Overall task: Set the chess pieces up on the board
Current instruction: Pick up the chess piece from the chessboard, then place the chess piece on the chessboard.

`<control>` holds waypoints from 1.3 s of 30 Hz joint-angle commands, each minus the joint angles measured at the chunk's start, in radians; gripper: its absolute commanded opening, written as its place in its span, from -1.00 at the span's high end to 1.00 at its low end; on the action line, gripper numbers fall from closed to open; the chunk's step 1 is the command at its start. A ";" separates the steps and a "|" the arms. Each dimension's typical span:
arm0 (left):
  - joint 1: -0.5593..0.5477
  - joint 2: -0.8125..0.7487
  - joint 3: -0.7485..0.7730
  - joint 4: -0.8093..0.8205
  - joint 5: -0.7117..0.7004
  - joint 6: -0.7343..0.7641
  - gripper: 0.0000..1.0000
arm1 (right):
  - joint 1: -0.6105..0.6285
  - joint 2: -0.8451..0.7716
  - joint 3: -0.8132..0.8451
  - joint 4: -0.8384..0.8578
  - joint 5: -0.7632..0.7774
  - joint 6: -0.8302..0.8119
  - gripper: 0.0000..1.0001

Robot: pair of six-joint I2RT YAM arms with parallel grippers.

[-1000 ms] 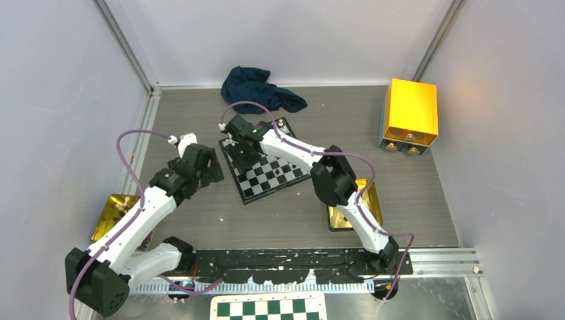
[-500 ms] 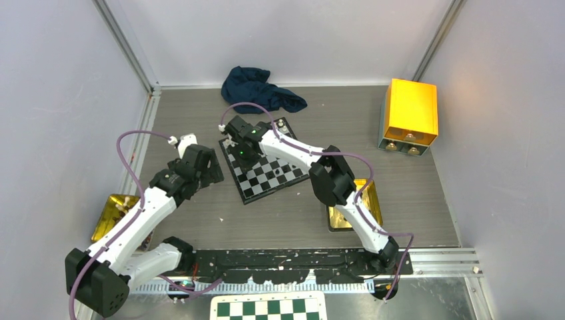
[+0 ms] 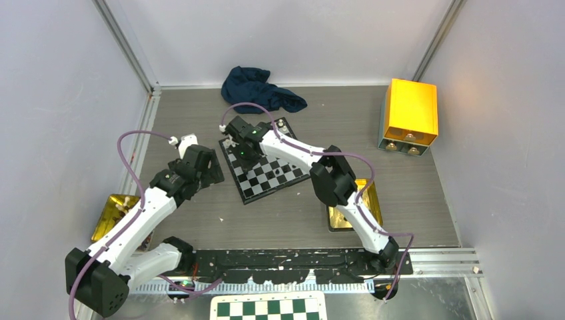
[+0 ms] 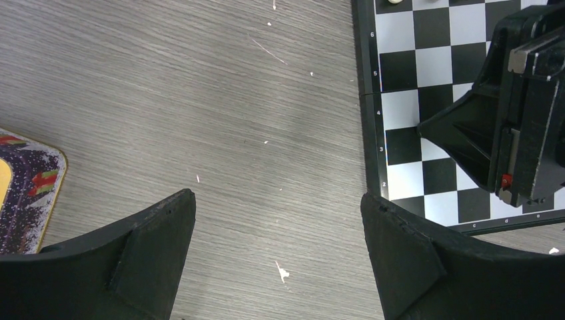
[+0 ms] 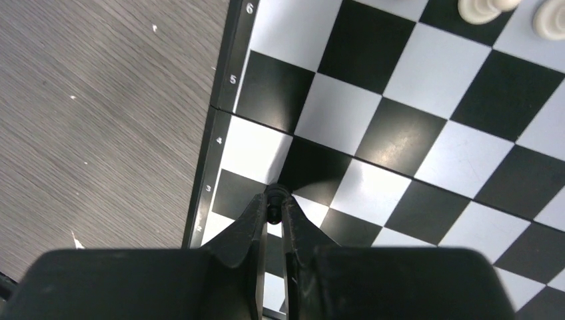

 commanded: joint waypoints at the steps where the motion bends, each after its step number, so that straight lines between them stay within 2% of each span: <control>1: -0.006 -0.005 0.002 0.046 -0.009 0.008 -0.89 | 0.006 -0.111 -0.055 -0.003 0.043 -0.020 0.81; 14: -0.006 0.019 0.012 0.043 0.016 -0.010 -0.88 | -0.003 -0.263 -0.289 0.071 0.087 0.014 0.81; 39: -0.011 0.023 0.007 0.041 0.017 -0.009 -0.88 | -0.010 -0.271 -0.315 0.079 0.114 0.024 0.81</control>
